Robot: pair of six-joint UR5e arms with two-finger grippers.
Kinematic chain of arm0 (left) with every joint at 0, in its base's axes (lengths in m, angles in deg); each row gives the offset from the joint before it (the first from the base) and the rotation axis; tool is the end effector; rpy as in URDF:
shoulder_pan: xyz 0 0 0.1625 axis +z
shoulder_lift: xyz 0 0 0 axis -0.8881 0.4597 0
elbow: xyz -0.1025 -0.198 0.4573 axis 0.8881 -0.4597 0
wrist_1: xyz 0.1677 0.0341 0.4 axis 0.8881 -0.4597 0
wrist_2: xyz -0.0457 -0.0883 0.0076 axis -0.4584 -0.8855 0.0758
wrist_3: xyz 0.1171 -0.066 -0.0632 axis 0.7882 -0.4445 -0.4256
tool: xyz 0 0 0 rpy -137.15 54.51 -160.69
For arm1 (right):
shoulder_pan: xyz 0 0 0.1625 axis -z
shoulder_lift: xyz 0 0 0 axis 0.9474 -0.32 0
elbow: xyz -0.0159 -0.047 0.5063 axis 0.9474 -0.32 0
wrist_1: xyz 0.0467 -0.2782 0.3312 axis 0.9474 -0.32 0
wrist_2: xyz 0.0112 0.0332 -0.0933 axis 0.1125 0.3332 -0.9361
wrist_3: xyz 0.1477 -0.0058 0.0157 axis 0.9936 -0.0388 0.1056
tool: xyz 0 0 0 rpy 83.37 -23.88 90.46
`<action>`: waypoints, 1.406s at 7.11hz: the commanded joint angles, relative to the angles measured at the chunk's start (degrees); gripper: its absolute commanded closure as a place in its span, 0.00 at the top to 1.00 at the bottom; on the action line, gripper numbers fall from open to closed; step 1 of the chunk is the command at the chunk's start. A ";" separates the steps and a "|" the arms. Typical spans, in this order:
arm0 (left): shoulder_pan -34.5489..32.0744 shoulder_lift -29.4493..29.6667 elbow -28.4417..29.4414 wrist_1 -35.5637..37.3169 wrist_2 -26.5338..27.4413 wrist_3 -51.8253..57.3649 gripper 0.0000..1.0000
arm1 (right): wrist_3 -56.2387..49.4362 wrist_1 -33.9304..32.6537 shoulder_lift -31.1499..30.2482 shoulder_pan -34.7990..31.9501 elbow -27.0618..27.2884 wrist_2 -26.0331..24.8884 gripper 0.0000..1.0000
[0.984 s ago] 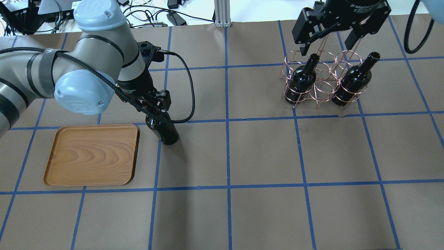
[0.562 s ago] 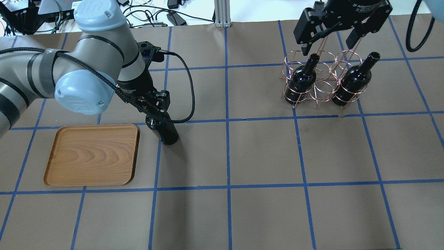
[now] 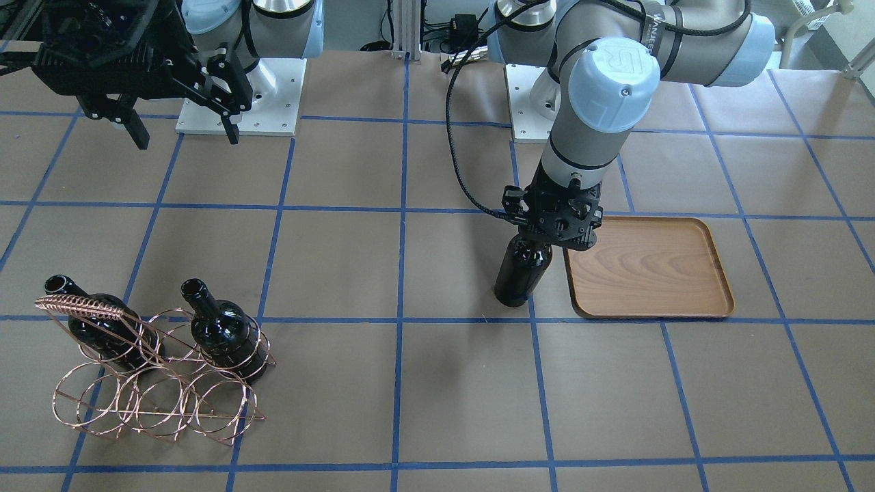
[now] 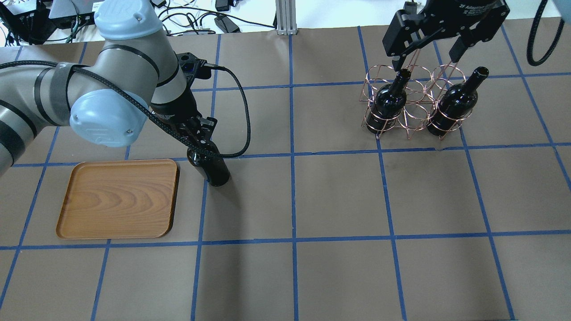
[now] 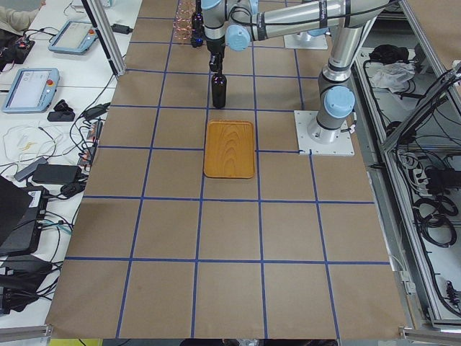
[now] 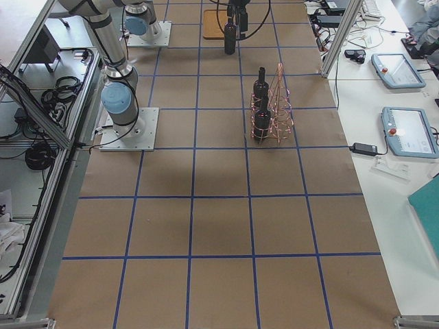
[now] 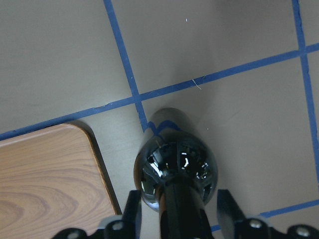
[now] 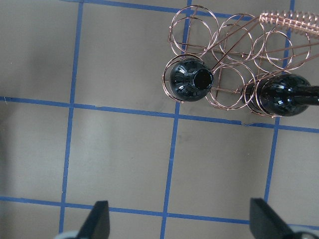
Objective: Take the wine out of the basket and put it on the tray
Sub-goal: 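Lift and tilt the bottle with the left gripper over the tray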
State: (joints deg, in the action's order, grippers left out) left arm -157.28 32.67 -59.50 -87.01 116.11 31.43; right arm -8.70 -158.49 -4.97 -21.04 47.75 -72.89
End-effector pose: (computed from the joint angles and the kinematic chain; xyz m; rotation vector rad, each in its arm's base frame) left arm -0.1748 -0.5328 0.3910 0.4093 3.1015 0.0974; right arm 0.1540 -0.5196 0.6063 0.1843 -3.1250 0.1398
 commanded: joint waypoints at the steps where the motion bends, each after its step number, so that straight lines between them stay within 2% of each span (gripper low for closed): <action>1: -0.01 0.00 0.66 -0.82 0.12 -0.08 0.00 | 0.00 0.06 -0.09 0.17 0.05 -0.06 1.00; 3: 0.96 -1.57 1.72 -1.53 0.99 0.70 0.00 | 0.08 0.06 -0.09 0.17 0.05 0.02 1.00; 4: 2.44 -1.93 4.42 -4.40 1.78 2.53 0.00 | 0.17 0.06 -0.09 0.17 0.14 0.02 1.00; 5: 5.59 -2.28 7.84 -8.78 2.14 6.21 0.00 | 0.26 0.06 -0.09 0.17 0.23 0.11 1.00; 6: 10.06 -3.07 8.92 -10.74 2.14 11.81 0.00 | 0.26 -0.03 -0.18 0.17 0.31 0.11 1.00; 8: 17.89 -4.65 7.88 -10.94 2.14 21.40 0.00 | 0.26 0.06 -0.27 0.17 0.32 0.11 1.00; 10: 28.33 -5.09 2.29 -8.67 1.97 32.48 0.00 | 0.26 0.06 -0.27 0.17 0.40 0.20 1.00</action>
State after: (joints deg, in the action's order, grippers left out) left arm -135.11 27.93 -53.87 -97.29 118.15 57.71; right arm -8.44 -158.43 -5.23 -20.86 48.09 -72.72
